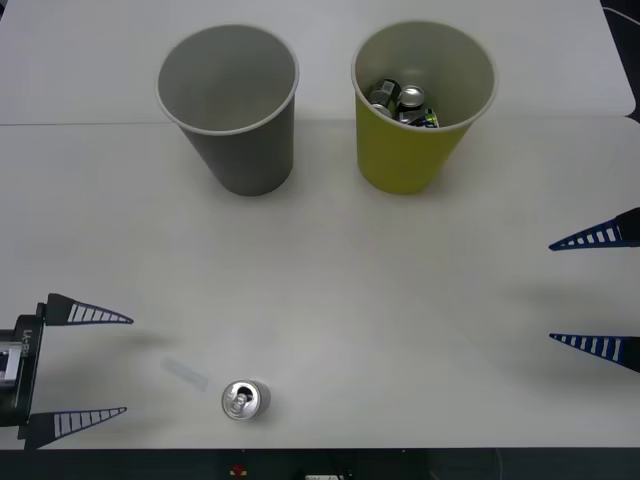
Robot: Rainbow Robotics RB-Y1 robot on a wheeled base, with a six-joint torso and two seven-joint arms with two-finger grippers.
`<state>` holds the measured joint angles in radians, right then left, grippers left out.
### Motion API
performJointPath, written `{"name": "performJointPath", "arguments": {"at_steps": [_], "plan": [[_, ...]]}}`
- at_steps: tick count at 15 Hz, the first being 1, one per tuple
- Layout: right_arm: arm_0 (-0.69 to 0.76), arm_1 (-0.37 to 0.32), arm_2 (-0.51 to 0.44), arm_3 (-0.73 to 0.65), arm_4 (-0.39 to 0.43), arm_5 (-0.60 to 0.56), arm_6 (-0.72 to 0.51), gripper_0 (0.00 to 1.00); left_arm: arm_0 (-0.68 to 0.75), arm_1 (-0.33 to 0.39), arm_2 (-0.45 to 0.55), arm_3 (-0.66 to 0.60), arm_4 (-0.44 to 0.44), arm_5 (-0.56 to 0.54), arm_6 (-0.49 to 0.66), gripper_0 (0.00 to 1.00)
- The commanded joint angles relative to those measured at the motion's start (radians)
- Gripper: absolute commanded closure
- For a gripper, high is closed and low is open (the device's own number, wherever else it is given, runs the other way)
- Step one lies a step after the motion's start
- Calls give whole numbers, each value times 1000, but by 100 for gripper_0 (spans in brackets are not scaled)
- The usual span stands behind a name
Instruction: Put the can into the green bin and the plastic bottle into the gray bin
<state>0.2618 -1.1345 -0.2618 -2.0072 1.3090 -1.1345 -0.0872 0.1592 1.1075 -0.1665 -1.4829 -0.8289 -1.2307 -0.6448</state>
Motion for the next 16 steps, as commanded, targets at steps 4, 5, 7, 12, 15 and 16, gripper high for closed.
{"name": "performJointPath", "arguments": {"at_steps": [4, 5, 7, 12, 15, 16], "plan": [[0, 0, 0, 0, 0, 0, 0, 0, -118, -9, -257, 154, 195, 10, -150, 0], [0, 0, 0, 0, 0, 0, 0, 0, -135, -17, -294, 173, 223, 14, -176, 0], [0, 0, 0, 0, 0, 0, 0, 0, -165, -37, -357, 197, 258, 31, -200, 0], [0, 0, 0, 0, 0, 0, 0, 0, -210, -107, -439, 208, 272, 86, -223, 0], [0, 0, 0, 0, 0, 0, 0, 0, -228, -143, -487, 210, 277, 100, -231, 0], [0, 0, 0, 0, 0, 0, 0, 0, -233, -152, -501, 210, 277, 102, -233, 0]]}}
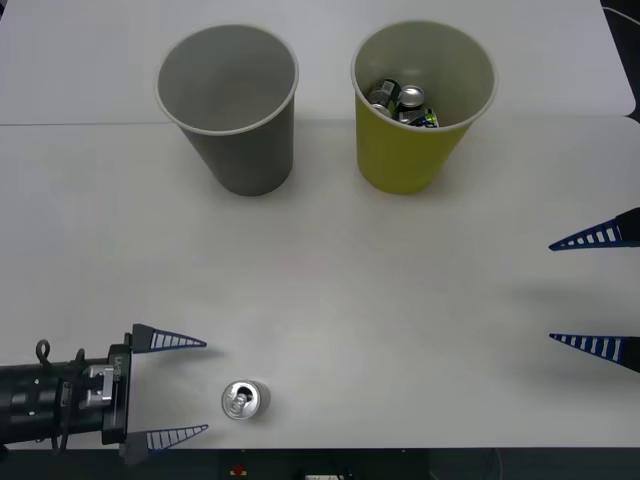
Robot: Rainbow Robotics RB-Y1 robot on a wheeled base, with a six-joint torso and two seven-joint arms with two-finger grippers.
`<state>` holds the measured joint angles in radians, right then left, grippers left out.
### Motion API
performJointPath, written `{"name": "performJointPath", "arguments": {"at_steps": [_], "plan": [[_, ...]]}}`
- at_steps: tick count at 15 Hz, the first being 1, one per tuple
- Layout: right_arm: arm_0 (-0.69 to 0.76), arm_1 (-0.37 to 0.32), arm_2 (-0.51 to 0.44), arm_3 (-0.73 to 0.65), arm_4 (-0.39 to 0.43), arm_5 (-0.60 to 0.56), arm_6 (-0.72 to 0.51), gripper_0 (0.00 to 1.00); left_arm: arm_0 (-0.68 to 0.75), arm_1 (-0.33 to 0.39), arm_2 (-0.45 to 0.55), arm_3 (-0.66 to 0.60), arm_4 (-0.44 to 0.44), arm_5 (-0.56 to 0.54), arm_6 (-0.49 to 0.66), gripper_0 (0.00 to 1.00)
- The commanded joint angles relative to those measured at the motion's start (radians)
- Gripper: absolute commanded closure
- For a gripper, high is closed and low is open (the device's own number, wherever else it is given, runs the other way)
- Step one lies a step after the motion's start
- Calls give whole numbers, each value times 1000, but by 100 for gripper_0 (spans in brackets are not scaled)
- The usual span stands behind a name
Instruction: Put the can into the green bin and the plastic bottle into the gray bin
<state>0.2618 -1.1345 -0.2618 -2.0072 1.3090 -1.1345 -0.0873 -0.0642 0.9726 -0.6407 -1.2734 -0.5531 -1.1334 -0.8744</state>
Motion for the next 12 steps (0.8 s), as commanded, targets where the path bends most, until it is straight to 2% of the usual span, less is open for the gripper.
{"name": "performJointPath", "arguments": {"at_steps": [1, 6, 11, 12], "plan": [[0, 0, 0, 0, 0, 0, 0, 0, -17, -25, -42, 3, 5, 7, -3, 0], [0, 0, 0, 0, 0, 0, 0, 0, -48, -71, -116, 3, 21, 67, -14, 0], [0, 0, 0, 0, 0, 0, 0, 0, -65, -115, -143, 5, 21, 115, -14, 0], [0, 0, 0, 0, 0, 0, 0, 0, -66, -118, -143, 5, 21, 115, -14, 13]]}}
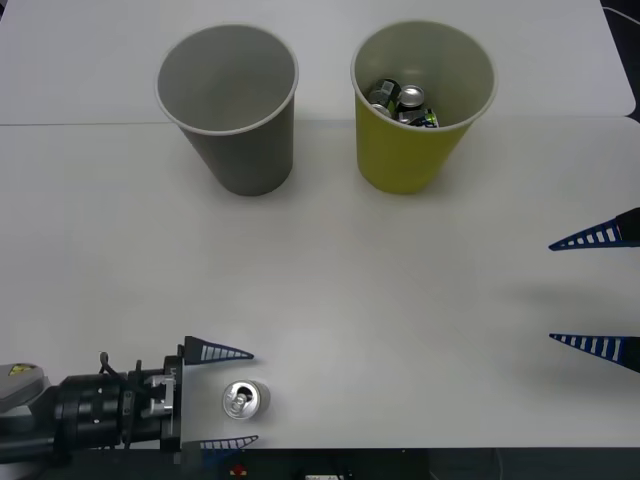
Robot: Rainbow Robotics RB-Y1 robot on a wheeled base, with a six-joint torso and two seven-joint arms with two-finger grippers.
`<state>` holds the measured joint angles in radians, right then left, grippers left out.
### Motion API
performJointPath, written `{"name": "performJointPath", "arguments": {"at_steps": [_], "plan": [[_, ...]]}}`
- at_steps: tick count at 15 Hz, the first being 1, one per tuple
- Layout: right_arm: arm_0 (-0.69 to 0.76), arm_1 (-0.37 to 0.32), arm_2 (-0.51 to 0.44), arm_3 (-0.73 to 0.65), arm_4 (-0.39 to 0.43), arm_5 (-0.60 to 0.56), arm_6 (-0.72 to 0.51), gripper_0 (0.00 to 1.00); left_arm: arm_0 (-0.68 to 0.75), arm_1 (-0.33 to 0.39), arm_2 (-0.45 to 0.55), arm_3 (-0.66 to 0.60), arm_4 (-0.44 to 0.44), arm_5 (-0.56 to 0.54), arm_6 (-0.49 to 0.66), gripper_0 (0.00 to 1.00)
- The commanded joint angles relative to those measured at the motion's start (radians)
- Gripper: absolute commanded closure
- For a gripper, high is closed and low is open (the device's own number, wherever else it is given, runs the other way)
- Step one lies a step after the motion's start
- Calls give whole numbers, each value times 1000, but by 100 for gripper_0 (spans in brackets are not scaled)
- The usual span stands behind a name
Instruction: Put the can into the green bin and the plastic bottle into the gray bin
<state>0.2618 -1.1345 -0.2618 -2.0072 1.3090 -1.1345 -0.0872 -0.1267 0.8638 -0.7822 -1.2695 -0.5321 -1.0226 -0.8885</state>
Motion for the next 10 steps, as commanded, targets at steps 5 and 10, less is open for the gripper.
{"name": "performJointPath", "arguments": {"at_steps": [5, 10], "plan": [[0, 0, 0, 0, 0, 0, 0, 0, -5, -9, -2, -1, 0, 4, 0, 100], [0, 0, 0, 0, 0, 0, 0, 0, -4, -9, -2, -2, -2, 4, 5, 100]]}}
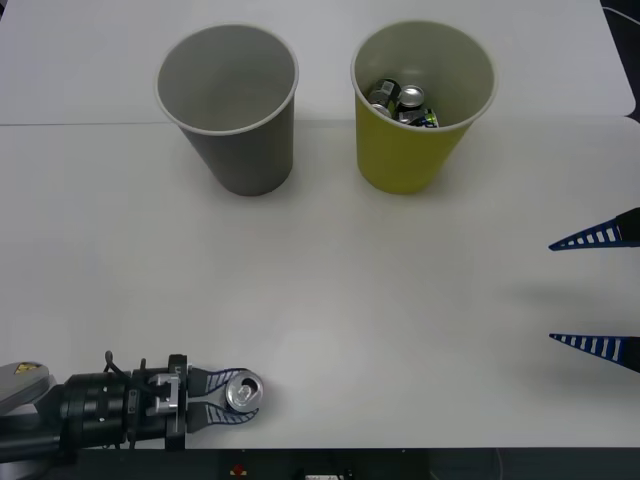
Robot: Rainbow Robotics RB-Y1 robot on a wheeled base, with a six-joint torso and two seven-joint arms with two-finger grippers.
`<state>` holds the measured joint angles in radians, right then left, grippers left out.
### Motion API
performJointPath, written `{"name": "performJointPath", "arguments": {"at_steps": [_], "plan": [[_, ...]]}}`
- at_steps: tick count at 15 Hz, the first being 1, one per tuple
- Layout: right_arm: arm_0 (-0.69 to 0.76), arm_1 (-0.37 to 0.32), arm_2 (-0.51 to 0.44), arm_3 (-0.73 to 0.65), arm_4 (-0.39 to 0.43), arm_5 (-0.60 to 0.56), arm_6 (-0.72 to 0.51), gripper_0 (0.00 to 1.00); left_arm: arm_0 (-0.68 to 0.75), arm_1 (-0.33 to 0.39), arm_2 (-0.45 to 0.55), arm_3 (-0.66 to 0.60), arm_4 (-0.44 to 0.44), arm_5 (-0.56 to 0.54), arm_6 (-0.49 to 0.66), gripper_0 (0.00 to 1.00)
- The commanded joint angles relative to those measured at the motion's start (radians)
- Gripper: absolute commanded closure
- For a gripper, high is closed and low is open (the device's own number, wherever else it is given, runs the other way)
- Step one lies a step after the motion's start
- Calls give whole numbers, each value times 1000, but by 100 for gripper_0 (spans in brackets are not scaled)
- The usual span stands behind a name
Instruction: Put the can into the green bin and the plastic bottle into the gray bin
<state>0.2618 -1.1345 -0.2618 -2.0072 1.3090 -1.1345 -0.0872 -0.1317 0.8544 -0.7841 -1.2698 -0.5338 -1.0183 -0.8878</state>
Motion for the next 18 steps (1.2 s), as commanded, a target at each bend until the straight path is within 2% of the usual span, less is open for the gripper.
{"name": "performJointPath", "arguments": {"at_steps": [1, 4, 8, 12, 18], "plan": [[0, 0, 0, 0, 0, 0, 0, 0, 1, 0, 3, -10, -2, -2, 7, 100], [0, 0, 0, 0, 0, 0, 0, 0, 7, 0, 52, -46, -51, 0, 58, 100], [0, 0, 0, 0, 0, 0, 0, 0, 75, 0, 216, -178, -239, 1, 276, 100], [0, 0, 0, 0, 0, 0, 0, 0, 164, -28, 407, -373, -477, 6, 575, 100], [0, 0, 0, 0, 0, 0, 0, 0, 170, -126, 528, -542, -750, 23, 1010, 100]]}}
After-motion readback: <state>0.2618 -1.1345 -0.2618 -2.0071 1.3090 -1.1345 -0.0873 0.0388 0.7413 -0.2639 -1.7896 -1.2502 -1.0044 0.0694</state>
